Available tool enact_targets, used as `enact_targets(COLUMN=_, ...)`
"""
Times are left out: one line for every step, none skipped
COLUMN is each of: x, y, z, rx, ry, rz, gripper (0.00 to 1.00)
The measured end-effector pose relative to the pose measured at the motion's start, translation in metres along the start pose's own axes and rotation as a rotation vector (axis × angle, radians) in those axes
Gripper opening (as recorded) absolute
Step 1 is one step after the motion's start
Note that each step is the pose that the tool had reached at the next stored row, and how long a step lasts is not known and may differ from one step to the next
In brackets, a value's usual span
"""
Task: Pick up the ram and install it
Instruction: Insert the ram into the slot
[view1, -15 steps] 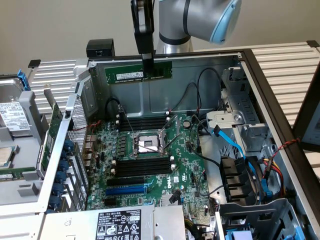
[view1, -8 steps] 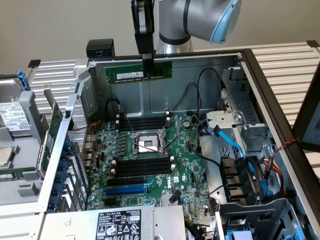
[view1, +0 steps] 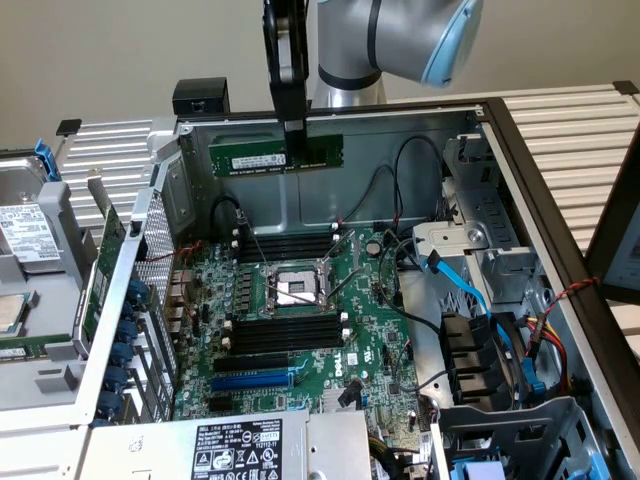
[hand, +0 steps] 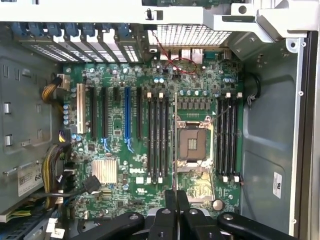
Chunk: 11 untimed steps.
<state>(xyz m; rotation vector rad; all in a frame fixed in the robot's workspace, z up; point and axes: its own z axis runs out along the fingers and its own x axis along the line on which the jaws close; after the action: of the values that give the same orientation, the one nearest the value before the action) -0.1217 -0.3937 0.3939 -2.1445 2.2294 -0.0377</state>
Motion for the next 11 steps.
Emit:
enact_targets(x=0.002, y=-0.0006, z=0.0008, rx=-0.0053, ry=-0.0019, rz=0.0, gripper=0.13)
enact_targets(x=0.002, y=-0.0014, z=0.0014, rx=-0.0099, ry=-0.004, rz=0.0, gripper=0.13)
enact_targets(x=0.003, y=-0.0023, z=0.0021, rx=-0.0143, ry=-0.0066, rz=0.001, gripper=0.13)
enact_targets(x=0.003, y=-0.003, z=0.0028, rx=-0.0175, ry=-0.0089, rz=0.001, gripper=0.13)
enact_targets(x=0.003, y=-0.0039, z=0.004, rx=-0.0193, ry=-0.0107, rz=0.001, gripper=0.13)
enact_targets(x=0.003, y=-0.0049, z=0.0056, rx=-0.0202, ry=-0.0117, rz=0.001, gripper=0.13)
enact_targets(x=0.003, y=-0.0055, z=0.0072, rx=-0.0208, ry=-0.0119, rz=0.001, gripper=0.13)
enact_targets(x=0.003, y=-0.0059, z=0.0089, rx=-0.0216, ry=-0.0119, rz=0.001, gripper=0.13)
enact_targets(x=0.003, y=-0.0061, z=0.0105, rx=-0.0224, ry=-0.012, rz=0.001, gripper=0.13)
enact_targets(x=0.003, y=-0.0061, z=0.0121, rx=-0.0238, ry=-0.0122, rz=0.002, gripper=0.13)
enact_targets(x=0.003, y=-0.0061, z=0.0132, rx=-0.0254, ry=-0.0119, rz=0.002, gripper=0.13)
